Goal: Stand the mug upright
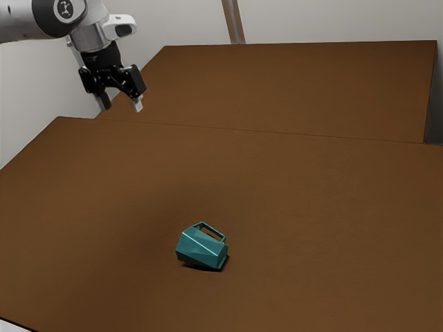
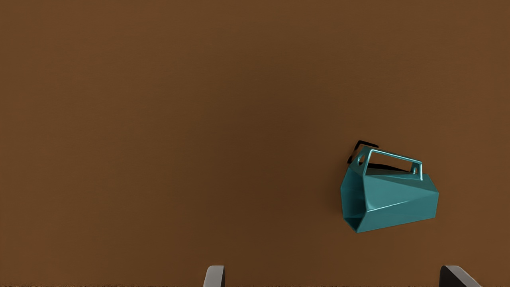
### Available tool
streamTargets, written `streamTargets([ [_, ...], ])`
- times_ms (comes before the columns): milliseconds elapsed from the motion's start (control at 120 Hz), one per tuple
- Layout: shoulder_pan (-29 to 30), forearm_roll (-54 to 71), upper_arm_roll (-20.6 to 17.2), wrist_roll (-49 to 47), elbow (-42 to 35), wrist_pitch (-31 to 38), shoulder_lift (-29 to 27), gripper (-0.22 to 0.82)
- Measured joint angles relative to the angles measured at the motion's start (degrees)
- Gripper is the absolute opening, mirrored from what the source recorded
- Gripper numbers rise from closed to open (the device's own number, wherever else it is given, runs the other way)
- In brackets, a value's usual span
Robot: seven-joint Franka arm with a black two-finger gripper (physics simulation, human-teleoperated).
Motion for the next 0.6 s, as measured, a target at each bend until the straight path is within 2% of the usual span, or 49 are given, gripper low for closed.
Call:
streamTargets([
  [267, 0.43, -0.77, 0.14, 0.73, -0.95, -0.22, -0.41, 0.58],
  [600, -0.38, -9.50, 2.39, 3.01, -15.02, 11.00, -2.04, 0.58],
])
